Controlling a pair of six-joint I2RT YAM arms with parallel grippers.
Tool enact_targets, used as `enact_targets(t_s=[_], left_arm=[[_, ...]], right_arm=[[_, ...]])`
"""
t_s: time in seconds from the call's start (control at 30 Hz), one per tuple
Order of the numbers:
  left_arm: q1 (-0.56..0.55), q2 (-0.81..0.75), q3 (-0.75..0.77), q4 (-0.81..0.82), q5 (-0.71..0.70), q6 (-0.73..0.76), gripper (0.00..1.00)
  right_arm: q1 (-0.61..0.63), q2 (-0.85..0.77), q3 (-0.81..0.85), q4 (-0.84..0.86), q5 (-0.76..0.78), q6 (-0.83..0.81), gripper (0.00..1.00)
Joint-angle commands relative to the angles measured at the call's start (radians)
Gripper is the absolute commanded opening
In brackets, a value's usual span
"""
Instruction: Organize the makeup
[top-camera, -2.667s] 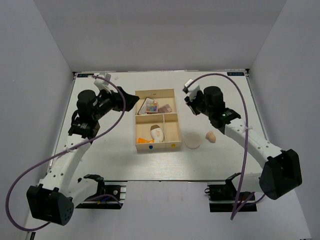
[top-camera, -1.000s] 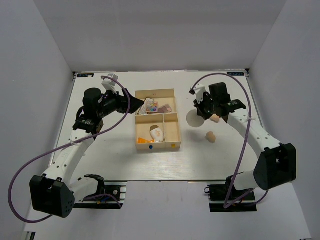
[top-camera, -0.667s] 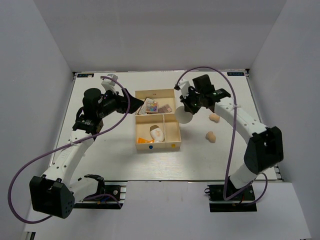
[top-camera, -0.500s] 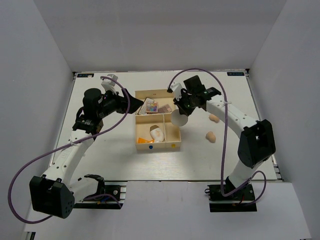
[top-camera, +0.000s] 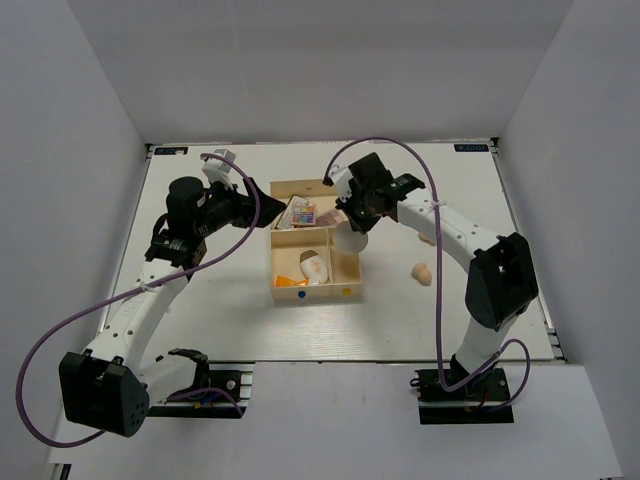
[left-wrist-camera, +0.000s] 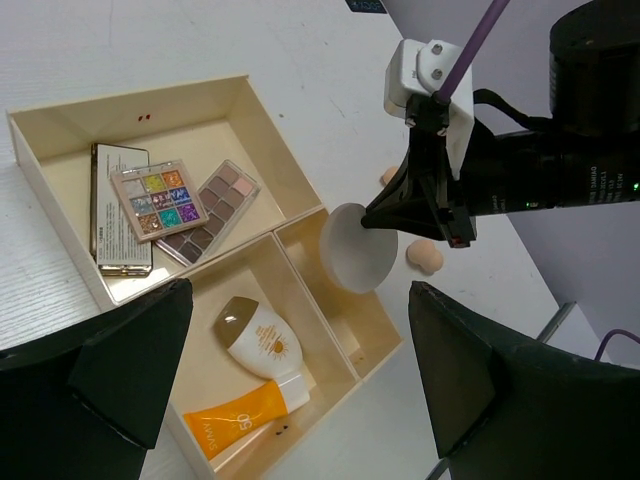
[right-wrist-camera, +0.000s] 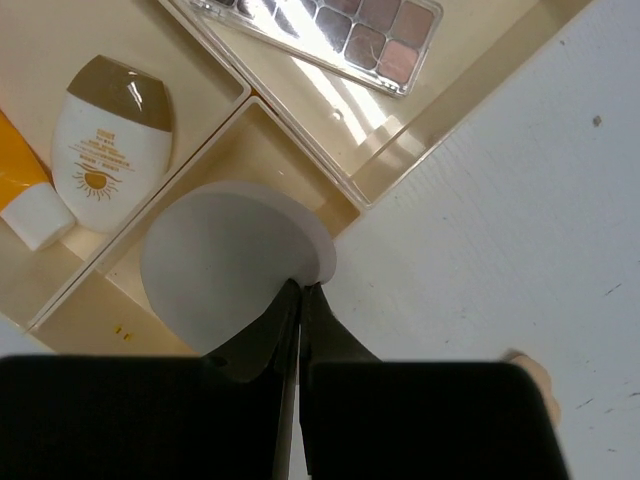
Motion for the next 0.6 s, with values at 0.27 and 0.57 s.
enact_targets(t_s=[0.27,0.57], left_arm=[[-0.005,-0.025,0.040,-0.007,-0.016,0.011,0.98],[-0.005,-0.023,0.038,-0.008,-0.021,0.011,0.98]], right_arm=[[0.047,0.010,0.004,0.025,0.131,0.082,0.03],[0.058,0.047,0.009,0.024,0.159,0.081,0.23]])
